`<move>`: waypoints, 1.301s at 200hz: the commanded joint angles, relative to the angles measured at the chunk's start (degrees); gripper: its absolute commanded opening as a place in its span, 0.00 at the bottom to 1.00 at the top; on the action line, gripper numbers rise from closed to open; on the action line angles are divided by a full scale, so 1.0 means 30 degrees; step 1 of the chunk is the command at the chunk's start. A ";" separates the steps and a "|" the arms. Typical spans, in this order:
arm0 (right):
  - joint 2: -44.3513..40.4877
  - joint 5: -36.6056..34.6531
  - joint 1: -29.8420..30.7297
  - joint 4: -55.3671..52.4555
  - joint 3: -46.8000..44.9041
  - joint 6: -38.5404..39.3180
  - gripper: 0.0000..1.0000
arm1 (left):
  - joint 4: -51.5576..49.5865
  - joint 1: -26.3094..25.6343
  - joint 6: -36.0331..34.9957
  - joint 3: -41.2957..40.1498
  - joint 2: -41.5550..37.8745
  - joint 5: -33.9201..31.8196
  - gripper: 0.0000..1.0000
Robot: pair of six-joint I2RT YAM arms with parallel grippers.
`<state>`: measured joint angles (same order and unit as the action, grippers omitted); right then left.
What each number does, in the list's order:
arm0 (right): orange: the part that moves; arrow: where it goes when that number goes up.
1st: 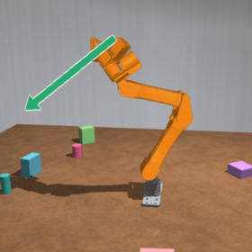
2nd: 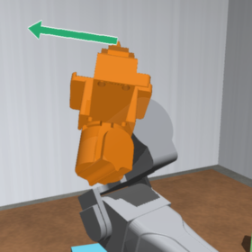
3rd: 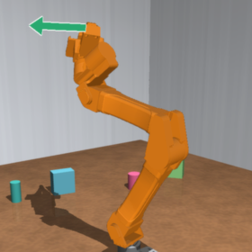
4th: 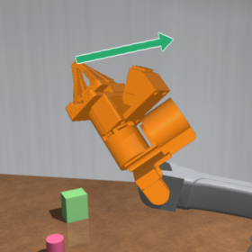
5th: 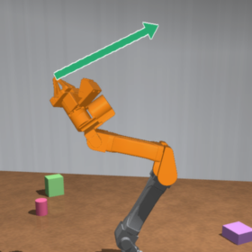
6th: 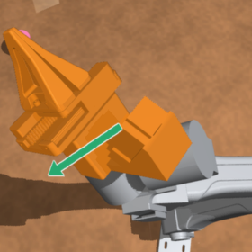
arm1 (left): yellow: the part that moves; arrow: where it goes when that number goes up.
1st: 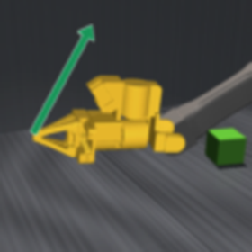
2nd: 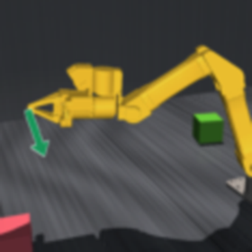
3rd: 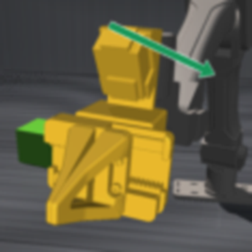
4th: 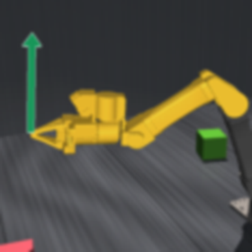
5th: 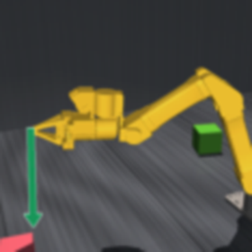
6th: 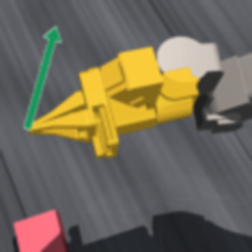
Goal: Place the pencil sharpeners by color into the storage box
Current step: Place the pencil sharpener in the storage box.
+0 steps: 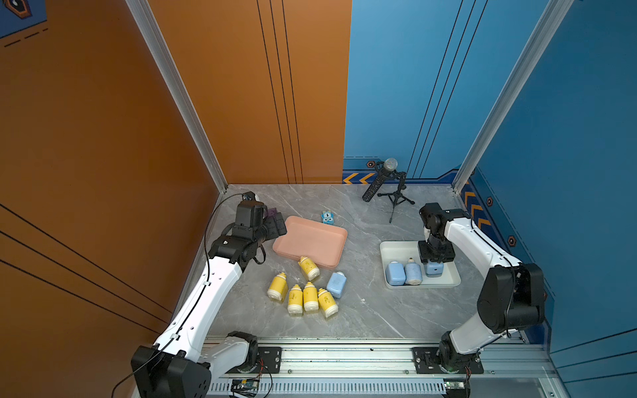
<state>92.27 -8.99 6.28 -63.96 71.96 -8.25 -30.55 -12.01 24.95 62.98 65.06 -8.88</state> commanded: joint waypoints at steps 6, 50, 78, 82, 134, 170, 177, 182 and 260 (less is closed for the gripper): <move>-0.0119 0.0579 -0.0171 0.0579 -0.0461 0.0289 0.29 | -0.0142 0.0144 0.0082 -0.0134 -0.0123 0.0261 0.98; 0.0056 0.1167 -0.0174 0.0663 -0.0885 -0.0090 0.30 | -0.0155 0.0137 0.0097 -0.0143 -0.0211 0.0213 0.98; 0.0166 0.1292 -0.0162 0.0762 -0.1157 -0.0267 0.30 | -0.0156 0.0136 0.0111 -0.0147 -0.0131 0.0240 0.98; 0.0177 0.1298 -0.0167 0.0757 -0.1176 -0.0291 0.30 | -0.0160 0.0136 0.0113 -0.0153 -0.0124 0.0256 0.98; 0.0157 0.1678 -0.0307 0.0755 -0.1530 -0.0487 0.30 | -0.0140 0.0164 0.0135 -0.0142 -0.0211 0.0280 0.98; 0.0148 0.1715 -0.0489 0.0864 -0.1866 -0.0593 0.31 | -0.0156 0.0180 0.0172 -0.0120 -0.0182 0.0356 0.98; 0.0088 0.1672 -0.0534 0.0929 -0.1926 -0.0598 0.31 | -0.0152 0.0198 0.0179 -0.0105 -0.0182 0.0369 0.98; 0.0067 0.1691 -0.0594 0.0973 -0.1950 -0.0582 0.31 | -0.0155 0.0195 0.0180 -0.0109 -0.0182 0.0356 0.98; 0.0169 0.2221 -0.0842 0.1617 -0.2328 -0.0778 0.32 | -0.0131 0.0400 0.0260 -0.0120 -0.0130 0.0547 0.98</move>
<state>92.29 -3.57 4.10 -60.14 65.76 -9.10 -30.55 -11.31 25.15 62.98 65.06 -8.51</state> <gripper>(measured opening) 0.576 0.983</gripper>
